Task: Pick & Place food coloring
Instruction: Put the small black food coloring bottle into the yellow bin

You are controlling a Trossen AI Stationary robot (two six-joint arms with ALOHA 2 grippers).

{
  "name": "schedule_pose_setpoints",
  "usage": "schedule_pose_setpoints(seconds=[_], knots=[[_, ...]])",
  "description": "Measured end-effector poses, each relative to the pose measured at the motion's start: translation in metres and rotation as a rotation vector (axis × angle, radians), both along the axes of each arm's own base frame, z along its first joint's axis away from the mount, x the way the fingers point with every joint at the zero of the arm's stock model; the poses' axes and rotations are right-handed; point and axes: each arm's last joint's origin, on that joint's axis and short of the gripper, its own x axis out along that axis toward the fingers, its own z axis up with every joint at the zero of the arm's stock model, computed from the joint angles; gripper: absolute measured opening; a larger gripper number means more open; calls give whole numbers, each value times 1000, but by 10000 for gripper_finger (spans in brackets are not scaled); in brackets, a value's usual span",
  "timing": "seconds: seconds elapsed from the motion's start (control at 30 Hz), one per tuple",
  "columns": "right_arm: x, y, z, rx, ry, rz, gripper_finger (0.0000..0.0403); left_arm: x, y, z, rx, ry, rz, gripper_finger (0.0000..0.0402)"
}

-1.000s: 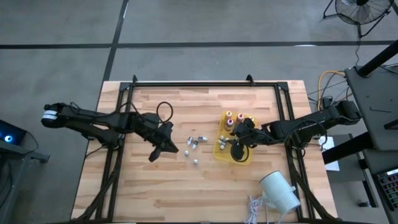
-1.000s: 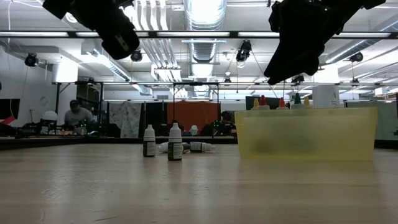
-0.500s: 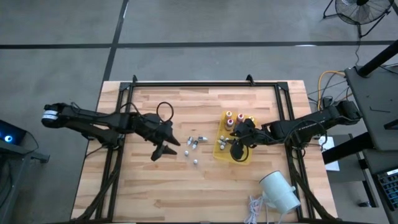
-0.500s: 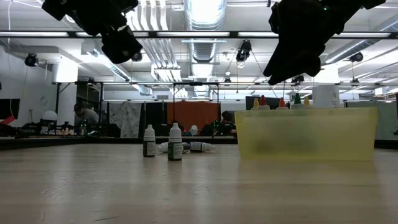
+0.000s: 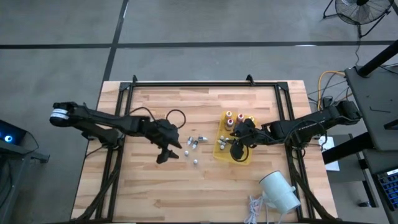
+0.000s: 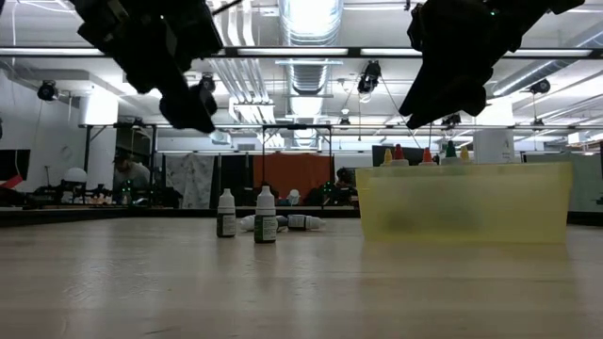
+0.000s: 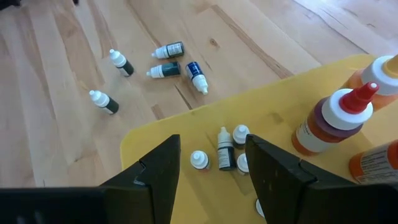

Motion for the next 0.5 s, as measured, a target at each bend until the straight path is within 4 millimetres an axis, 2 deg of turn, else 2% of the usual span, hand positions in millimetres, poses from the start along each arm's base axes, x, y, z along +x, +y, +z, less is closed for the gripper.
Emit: schedule_pose_setpoints(seconds=[0.2, 0.33, 0.5], knots=[[0, 0, 0, 0, 0, 0, 171, 3, 0, -23, -43, 112, 44, 224], [0, 0, 0, -4, 2, 4, 171, -7, 1, -31, -50, 136, 89, 224], [0, 0, 0, -11, 6, 11, 171, -20, 4, -46, 7, 68, 191, 224]])
